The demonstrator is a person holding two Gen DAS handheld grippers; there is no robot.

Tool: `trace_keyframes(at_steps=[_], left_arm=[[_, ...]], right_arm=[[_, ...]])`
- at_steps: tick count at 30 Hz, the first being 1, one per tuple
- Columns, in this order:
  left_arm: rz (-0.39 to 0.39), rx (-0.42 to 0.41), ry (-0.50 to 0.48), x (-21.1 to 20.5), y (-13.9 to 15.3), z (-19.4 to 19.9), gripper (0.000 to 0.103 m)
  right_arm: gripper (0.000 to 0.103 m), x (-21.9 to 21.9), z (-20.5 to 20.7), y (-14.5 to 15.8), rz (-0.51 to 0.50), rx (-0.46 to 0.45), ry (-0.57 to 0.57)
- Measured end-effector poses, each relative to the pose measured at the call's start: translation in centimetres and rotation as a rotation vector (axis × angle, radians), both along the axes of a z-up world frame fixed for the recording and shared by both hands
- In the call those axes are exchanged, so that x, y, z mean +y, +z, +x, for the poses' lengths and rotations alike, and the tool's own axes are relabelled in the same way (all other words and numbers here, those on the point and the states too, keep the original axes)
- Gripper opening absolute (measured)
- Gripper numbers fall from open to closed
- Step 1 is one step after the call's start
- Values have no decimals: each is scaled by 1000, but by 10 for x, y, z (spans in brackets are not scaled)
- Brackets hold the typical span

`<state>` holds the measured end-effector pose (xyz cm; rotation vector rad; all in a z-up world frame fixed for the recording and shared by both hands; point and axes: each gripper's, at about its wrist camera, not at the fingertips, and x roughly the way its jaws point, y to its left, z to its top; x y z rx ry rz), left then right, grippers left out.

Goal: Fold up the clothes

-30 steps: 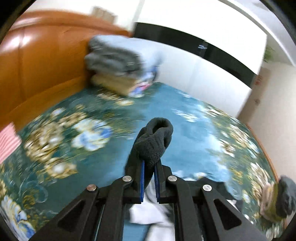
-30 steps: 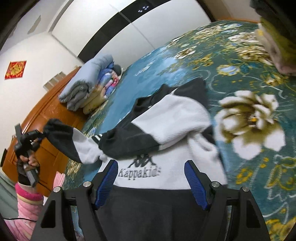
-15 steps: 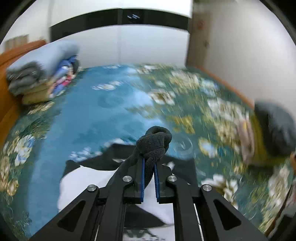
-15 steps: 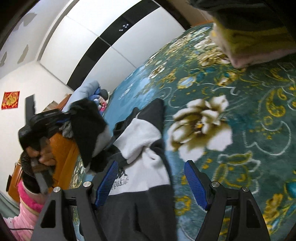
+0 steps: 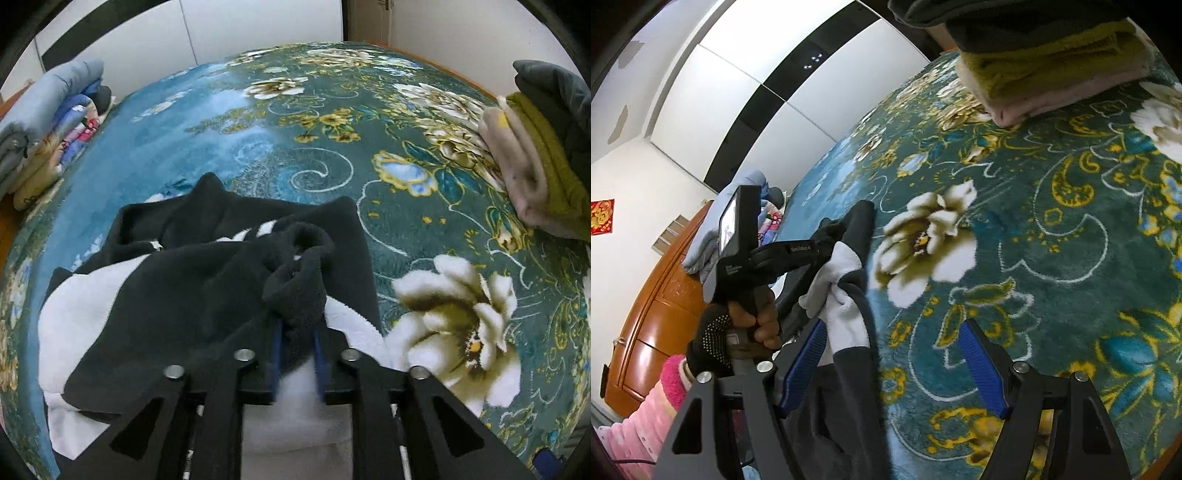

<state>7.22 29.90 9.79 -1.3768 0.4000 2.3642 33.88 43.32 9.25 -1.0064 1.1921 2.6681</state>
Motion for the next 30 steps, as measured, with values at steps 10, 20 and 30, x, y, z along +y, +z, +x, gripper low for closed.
trace_keyframes(at_steps=[10,20,30], left_arm=[[292,-156,-26,-97,26,6,55],[415,-148,342,-277,8,-23,55],[432,-204,298,-289,-15,-16,55]], right_arm=[[77,-15,-18,15,62,-9,45],[77,-62,-129,26,35,-25,242],[66,-76,-240,2,1,-165,215]])
